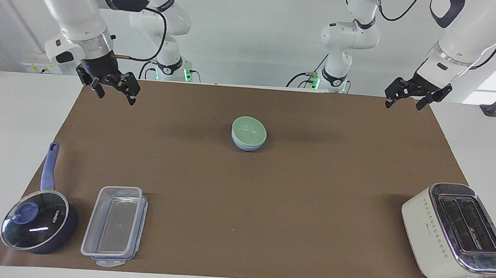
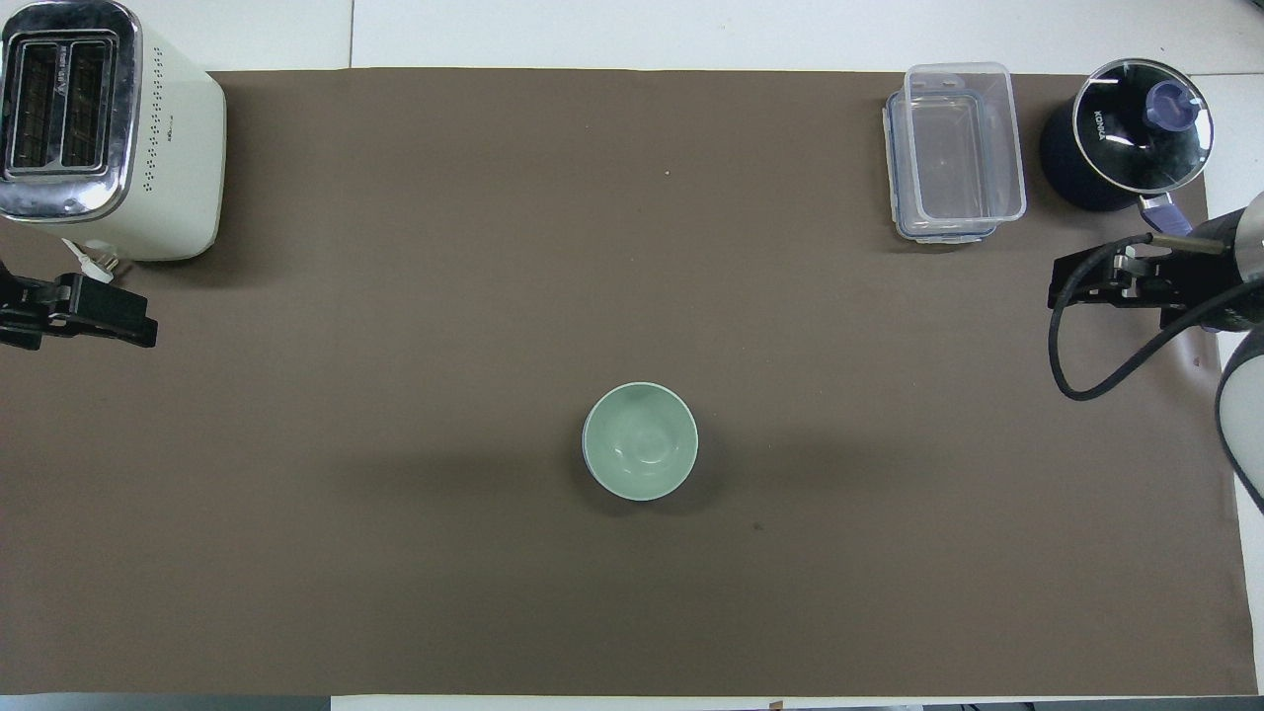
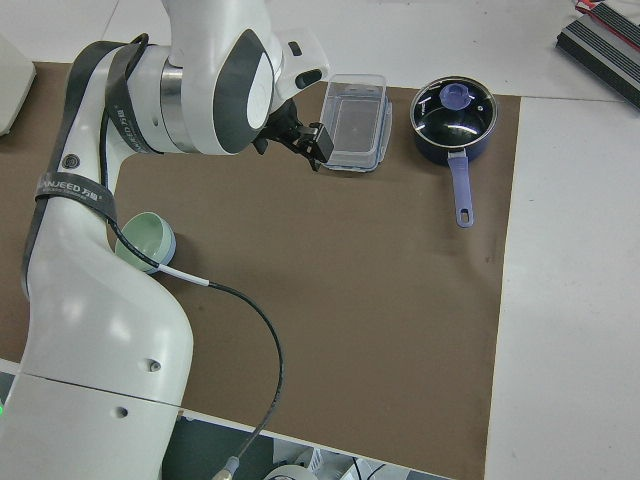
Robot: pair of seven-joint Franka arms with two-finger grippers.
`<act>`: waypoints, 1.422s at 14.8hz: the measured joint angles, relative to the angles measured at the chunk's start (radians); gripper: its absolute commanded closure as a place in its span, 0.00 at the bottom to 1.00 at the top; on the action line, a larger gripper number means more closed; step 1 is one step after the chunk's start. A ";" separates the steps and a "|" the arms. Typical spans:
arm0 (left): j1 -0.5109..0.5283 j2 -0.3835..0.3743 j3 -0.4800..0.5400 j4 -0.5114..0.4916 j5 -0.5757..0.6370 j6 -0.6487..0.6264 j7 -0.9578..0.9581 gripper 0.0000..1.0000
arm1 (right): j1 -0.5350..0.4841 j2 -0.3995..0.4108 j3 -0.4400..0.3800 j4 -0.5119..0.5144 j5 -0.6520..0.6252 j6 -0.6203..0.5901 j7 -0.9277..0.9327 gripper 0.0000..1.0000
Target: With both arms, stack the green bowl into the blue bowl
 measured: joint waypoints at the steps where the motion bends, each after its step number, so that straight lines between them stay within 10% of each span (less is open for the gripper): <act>1: 0.000 0.000 0.000 0.000 0.000 0.000 0.000 0.00 | 0.000 0.003 0.003 0.006 0.000 -0.012 -0.003 0.00; 21: 0.000 0.000 0.000 0.000 0.000 0.000 0.000 0.00 | 0.004 0.043 0.017 0.054 -0.032 -0.057 -0.005 0.00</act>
